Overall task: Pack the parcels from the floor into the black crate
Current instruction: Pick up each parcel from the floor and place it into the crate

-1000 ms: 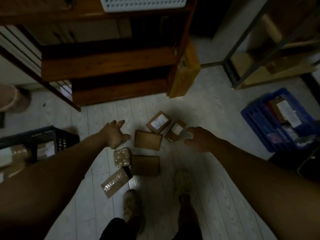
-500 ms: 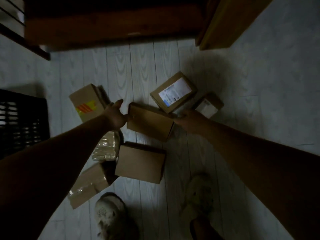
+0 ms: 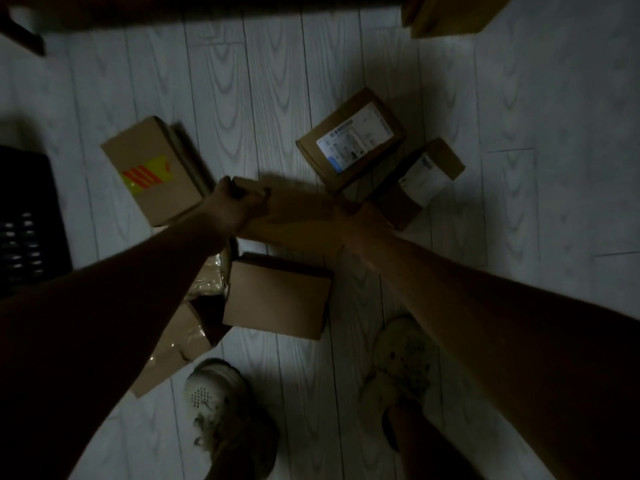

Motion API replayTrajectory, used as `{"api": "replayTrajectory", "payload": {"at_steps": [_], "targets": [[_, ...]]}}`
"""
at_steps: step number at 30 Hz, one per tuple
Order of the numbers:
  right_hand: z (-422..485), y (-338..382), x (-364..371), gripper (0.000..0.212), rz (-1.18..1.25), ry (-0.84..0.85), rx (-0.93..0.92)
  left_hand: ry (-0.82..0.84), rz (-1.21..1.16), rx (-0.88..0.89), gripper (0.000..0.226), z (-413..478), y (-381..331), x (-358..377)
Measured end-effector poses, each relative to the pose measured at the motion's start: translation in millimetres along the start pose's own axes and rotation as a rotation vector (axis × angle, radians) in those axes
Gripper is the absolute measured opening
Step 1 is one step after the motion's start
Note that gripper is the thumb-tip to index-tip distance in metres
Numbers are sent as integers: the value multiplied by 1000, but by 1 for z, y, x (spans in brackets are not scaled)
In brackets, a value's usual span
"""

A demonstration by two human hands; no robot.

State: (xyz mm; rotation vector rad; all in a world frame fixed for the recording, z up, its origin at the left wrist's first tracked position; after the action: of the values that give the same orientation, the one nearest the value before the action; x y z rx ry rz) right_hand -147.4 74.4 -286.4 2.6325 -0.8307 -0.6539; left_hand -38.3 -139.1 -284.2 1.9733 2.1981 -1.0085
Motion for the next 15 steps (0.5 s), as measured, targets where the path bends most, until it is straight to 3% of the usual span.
{"api": "replayTrajectory", "payload": {"at_steps": [3, 5, 10, 15], "targets": [[-63, 39, -19, 58, 49, -45, -78, -42, -18, 24, 31, -67, -23, -36], [-117, 71, -32, 59, 36, -57, -138, -73, -73, 12, 35, -116, -36, -67], [-252, 117, -52, 40, 105, -99, -198, -80, -207, -17, 15, -237, -61, -154], [-390, 149, -69, 36, 211, -145, -272, -64, -223, 90, 8, -358, -98, -225]]}}
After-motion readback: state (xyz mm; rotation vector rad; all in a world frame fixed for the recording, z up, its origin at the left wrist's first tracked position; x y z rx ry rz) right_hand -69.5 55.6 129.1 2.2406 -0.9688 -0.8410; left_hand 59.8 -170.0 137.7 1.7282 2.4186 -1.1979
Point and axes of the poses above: each hand's wrist, its own z-axis towards the middle knuckle, its own x-axis out of the palm, y = z × x, the point moved 10 cm from there along z, towards the middle knuckle, and after that the axes turned 8 degrees about z, right-handed, at the moved point
